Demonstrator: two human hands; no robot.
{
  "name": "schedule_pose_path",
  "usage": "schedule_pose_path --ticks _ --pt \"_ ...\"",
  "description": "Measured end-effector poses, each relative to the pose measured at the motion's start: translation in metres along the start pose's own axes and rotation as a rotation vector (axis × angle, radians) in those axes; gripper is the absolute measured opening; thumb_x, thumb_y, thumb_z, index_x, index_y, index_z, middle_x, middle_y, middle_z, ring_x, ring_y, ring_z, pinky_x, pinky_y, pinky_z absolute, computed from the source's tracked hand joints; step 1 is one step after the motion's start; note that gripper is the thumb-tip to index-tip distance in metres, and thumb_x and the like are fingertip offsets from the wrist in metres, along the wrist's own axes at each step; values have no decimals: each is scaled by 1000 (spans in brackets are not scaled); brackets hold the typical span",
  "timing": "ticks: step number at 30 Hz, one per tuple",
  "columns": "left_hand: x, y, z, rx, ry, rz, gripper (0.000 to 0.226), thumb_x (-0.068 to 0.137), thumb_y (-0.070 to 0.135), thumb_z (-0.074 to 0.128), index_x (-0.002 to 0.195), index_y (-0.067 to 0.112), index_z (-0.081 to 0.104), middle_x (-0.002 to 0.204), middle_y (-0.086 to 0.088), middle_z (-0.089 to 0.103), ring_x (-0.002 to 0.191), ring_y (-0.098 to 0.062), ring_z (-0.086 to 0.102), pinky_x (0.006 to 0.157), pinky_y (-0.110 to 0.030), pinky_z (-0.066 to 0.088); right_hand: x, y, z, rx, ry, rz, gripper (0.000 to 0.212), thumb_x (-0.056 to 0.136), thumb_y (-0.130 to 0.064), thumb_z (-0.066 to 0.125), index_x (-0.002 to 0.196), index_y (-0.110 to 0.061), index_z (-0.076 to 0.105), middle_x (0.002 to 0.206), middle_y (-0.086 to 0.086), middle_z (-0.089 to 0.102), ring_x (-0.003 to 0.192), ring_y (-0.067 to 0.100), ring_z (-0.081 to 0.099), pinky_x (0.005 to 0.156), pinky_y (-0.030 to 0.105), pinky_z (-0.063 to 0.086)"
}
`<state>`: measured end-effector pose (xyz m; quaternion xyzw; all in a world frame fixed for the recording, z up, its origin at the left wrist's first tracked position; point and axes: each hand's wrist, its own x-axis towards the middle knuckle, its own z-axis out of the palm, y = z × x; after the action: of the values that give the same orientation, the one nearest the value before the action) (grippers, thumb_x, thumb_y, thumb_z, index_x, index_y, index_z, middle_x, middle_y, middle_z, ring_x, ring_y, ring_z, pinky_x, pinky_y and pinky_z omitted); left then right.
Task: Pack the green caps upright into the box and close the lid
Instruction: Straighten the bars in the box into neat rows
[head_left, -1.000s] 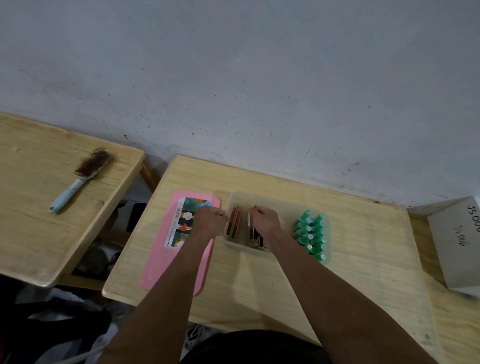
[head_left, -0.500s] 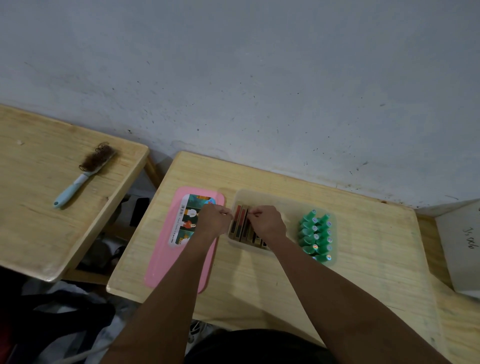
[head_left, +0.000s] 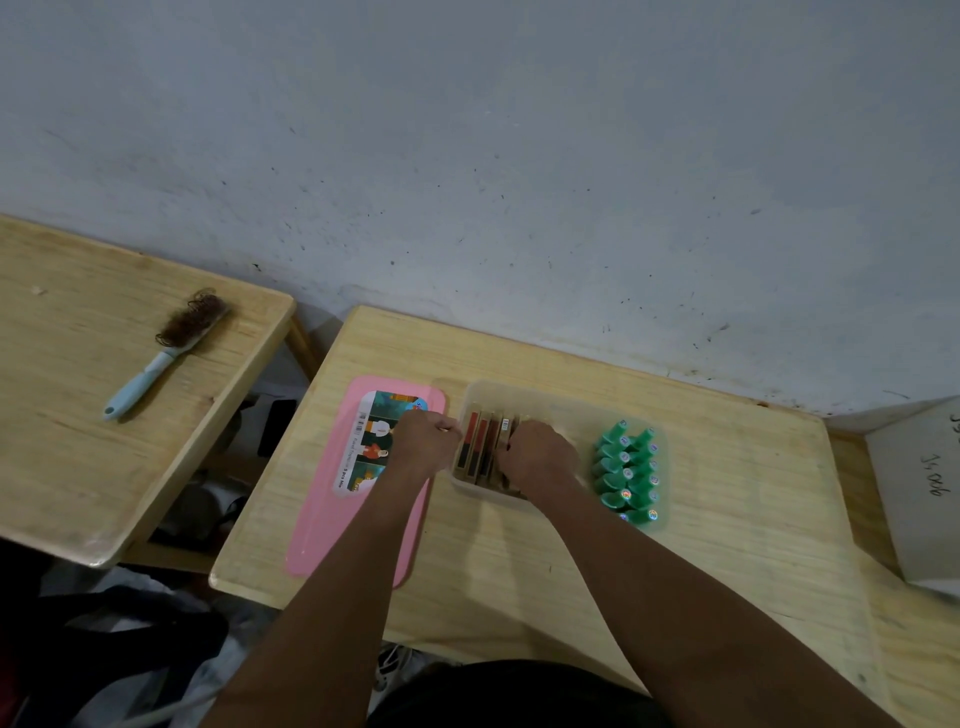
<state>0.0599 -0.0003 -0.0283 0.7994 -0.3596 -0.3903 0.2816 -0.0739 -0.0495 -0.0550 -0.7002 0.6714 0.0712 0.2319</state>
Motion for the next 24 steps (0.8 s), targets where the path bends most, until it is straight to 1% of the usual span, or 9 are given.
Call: schedule_pose_path --ticks 2,6,11,15,20,24 --pt "0 0 0 -1 1 0 23 89 7 60 110 2 68 116 -14 69 105 -23 63 93 -30 47 -1 -3 -2 -30 0 9 29 86 -32 56 109 -17 66 106 2 71 99 25 67 74 31 47" --pt "1 -1 0 -2 1 -3 22 89 8 60 108 3 69 114 -14 69 106 -23 63 96 -33 48 -2 -8 -5 -54 -20 0 27 85 -28 60 109 -17 64 105 2 70 99 23 67 71 31 44" --pt "1 -1 1 4 -3 -8 25 88 9 61 112 4 68 117 -14 68 110 -24 62 98 -35 47 -3 -11 -7 -45 -43 20 31 82 -34 65 108 -18 63 104 2 69 99 22 65 71 30 42" --pt "1 -2 1 -2 -2 -10 24 88 8 61 111 4 68 115 -14 69 106 -24 64 97 -35 50 -4 -13 -3 -39 -28 33 29 85 -32 64 110 -17 63 107 2 69 101 23 66 71 30 42" --pt "0 -1 0 3 -1 -4 24 89 8 59 110 4 68 111 -14 70 99 -24 66 94 -37 53 -5 -10 -1 2 -15 45 34 84 -37 65 111 -15 63 107 4 69 100 24 66 70 30 43" --pt "0 0 0 14 -5 2 25 89 7 59 112 3 67 113 -15 69 102 -25 65 95 -37 52 -5 -3 -1 74 0 80 33 85 -37 61 108 -15 64 105 5 70 99 26 66 72 32 45"
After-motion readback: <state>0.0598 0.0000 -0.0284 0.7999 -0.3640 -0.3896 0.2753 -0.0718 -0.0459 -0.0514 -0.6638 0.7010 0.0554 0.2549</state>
